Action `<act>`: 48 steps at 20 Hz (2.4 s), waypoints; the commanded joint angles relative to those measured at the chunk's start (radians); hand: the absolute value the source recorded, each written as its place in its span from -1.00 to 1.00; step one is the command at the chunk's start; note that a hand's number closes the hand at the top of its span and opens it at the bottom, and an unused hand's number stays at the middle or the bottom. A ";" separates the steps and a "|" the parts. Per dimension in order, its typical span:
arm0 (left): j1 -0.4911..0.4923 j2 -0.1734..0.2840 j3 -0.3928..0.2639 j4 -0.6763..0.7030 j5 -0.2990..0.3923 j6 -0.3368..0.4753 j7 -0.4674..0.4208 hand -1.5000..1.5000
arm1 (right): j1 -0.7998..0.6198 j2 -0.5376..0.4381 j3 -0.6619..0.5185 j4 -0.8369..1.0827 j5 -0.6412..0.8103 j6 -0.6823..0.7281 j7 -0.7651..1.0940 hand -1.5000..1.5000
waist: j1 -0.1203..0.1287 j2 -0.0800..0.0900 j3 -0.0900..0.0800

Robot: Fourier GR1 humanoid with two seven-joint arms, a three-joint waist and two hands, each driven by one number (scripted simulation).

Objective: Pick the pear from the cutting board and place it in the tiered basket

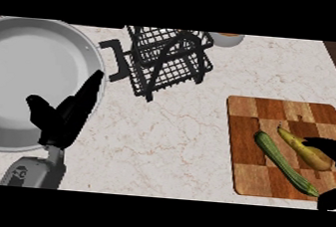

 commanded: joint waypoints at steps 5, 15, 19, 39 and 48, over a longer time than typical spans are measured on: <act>-0.025 -0.008 0.015 0.027 0.017 -0.008 0.051 0.00 | -0.015 0.122 0.020 0.067 0.024 -0.166 -0.053 1.00 | 0.009 0.018 0.029; -0.031 -0.013 -0.005 0.039 -0.001 -0.029 0.028 0.00 | -0.129 0.128 0.144 -0.054 0.242 0.259 0.435 1.00 | 0.034 0.025 0.020; 0.015 -0.042 -0.023 0.013 -0.020 -0.001 0.020 0.00 | -0.171 0.230 0.161 -0.221 0.192 0.414 0.585 1.00 | 0.008 0.010 0.024; 0.028 -0.036 0.011 0.020 -0.017 -0.038 0.005 0.00 | -0.759 0.329 -0.048 -0.857 -0.293 0.905 1.296 1.00 | 0.008 0.011 0.026; 0.035 -0.024 0.023 0.063 -0.030 -0.078 -0.033 0.00 | -1.075 0.280 0.053 -0.537 -0.230 0.837 1.401 1.00 | 0.020 0.016 0.026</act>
